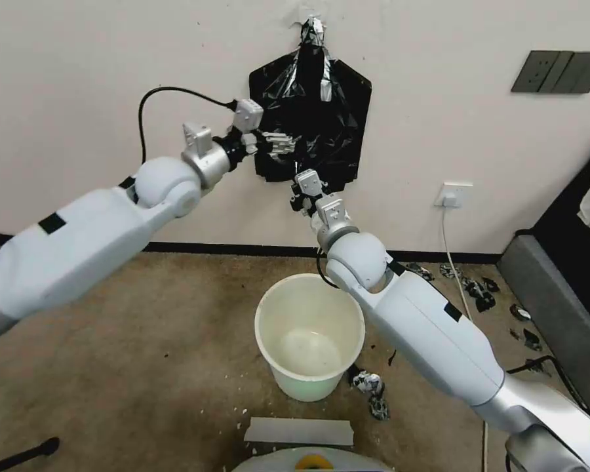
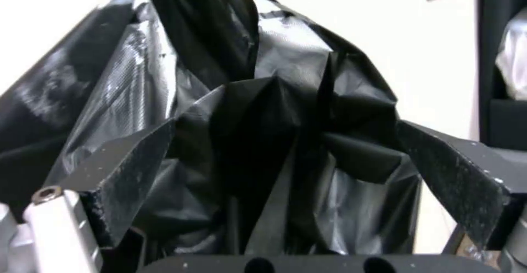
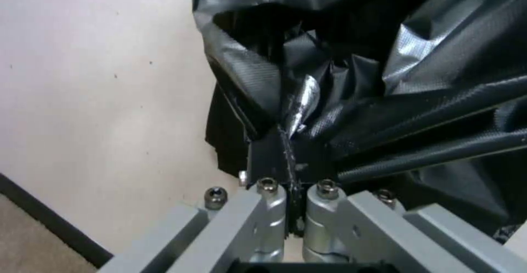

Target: Place a trash bag onto the trash bin.

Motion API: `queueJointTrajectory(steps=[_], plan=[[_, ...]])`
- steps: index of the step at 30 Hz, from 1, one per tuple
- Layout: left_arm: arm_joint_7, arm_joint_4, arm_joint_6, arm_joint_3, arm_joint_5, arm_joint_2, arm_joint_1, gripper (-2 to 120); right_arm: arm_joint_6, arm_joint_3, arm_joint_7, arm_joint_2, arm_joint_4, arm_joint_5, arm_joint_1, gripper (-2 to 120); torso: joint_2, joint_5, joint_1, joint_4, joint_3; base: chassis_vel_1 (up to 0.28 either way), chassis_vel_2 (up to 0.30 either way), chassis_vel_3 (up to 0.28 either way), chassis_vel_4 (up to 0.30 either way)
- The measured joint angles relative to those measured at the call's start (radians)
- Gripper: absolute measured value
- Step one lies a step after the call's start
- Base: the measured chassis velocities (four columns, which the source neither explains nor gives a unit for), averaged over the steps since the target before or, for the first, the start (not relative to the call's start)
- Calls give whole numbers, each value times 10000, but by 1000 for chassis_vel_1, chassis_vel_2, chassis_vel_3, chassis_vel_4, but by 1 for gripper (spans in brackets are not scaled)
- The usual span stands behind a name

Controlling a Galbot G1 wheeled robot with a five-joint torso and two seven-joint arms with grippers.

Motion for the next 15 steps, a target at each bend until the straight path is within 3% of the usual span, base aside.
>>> queueJointTrajectory(steps=[7, 15], plan=[[-160, 584, 540, 1341, 124, -250, -1439, 100, 56, 136, -15, 16, -7, 12, -57, 0, 0, -1, 0, -2, 0, 0, 0, 0, 0], [209, 652, 1512, 1446, 512, 85, -1625, 100, 102, 194, -15, 29, -12, 16, -74, 0, 0, -3, 0, 2, 0, 0, 0, 0, 0]])
